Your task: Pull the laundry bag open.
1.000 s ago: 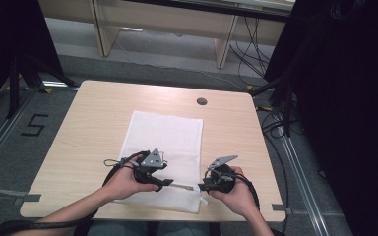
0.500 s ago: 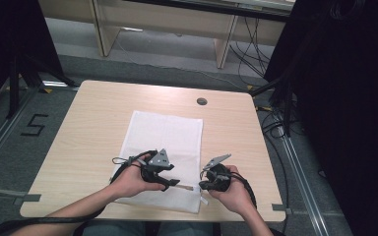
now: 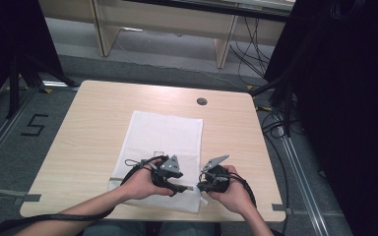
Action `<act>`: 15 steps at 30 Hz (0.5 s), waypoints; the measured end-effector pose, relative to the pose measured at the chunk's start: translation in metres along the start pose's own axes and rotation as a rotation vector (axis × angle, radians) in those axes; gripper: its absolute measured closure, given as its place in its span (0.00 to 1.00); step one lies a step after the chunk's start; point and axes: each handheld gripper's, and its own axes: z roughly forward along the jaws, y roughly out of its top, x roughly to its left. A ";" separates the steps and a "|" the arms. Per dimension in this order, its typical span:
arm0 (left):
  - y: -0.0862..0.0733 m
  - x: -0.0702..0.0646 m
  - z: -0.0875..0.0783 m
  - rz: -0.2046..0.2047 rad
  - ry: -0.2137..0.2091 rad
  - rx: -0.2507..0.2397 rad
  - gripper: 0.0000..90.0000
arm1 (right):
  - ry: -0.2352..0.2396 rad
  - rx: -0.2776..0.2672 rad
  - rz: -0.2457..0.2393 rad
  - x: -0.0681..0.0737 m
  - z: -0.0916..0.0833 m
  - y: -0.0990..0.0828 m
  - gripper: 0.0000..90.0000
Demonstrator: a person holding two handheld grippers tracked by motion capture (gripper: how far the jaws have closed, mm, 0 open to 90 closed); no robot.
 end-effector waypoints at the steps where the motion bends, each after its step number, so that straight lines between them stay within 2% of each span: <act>1: 0.001 -0.001 0.002 0.016 -0.002 0.002 0.53 | 0.002 -0.007 -0.009 0.001 -0.001 0.001 0.99; 8: 0.001 -0.004 0.012 0.030 -0.024 0.024 0.59 | 0.011 0.027 -0.008 0.006 0.008 0.003 1.00; 9: 0.000 -0.004 0.013 0.020 -0.025 0.023 0.60 | 0.017 0.030 0.002 0.005 0.009 0.003 1.00; 10: 0.000 -0.004 0.014 0.036 -0.026 0.034 0.60 | 0.017 0.032 0.005 0.005 0.009 0.003 1.00; 12: -0.002 -0.004 0.015 0.017 -0.026 0.037 0.61 | 0.027 0.036 0.015 0.004 0.011 0.002 1.00; 14: -0.002 -0.003 0.016 0.025 -0.027 0.038 0.63 | 0.040 0.048 0.026 0.005 0.014 0.002 1.00; 15: -0.003 -0.003 0.016 0.014 -0.028 0.041 0.63 | 0.040 0.050 0.021 0.005 0.015 0.002 1.00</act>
